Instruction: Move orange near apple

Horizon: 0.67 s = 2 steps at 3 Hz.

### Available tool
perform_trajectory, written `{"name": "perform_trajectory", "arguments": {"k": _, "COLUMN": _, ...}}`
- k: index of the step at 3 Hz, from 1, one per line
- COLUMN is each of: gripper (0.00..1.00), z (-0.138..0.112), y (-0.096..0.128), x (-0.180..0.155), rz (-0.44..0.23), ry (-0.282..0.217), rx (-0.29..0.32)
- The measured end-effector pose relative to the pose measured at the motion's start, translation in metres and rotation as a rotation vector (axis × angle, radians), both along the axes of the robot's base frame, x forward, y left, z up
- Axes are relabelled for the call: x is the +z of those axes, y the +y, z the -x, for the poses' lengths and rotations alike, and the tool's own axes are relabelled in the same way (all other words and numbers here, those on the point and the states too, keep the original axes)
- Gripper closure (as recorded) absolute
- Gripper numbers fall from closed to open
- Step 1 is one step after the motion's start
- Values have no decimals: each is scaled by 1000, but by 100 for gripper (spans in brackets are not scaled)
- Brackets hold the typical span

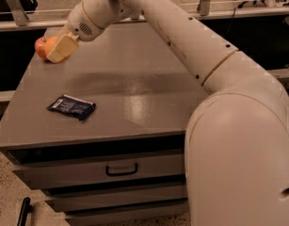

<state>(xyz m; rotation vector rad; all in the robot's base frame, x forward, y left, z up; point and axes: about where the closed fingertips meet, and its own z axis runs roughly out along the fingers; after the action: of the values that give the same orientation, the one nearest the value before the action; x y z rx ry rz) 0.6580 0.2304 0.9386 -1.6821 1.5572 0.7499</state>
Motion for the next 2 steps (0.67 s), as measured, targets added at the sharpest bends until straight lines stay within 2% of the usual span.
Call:
{"name": "perform_trajectory", "arguments": {"k": 1, "gripper": 100, "z": -9, "y": 10, "x": -21, "rz": -8, "ry": 1, "rx": -54}}
{"name": "perform_trajectory", "arguments": {"k": 2, "gripper": 100, "z": -24, "y": 18, "x": -39, "rz": -16, "ry": 29, "rx": -119}}
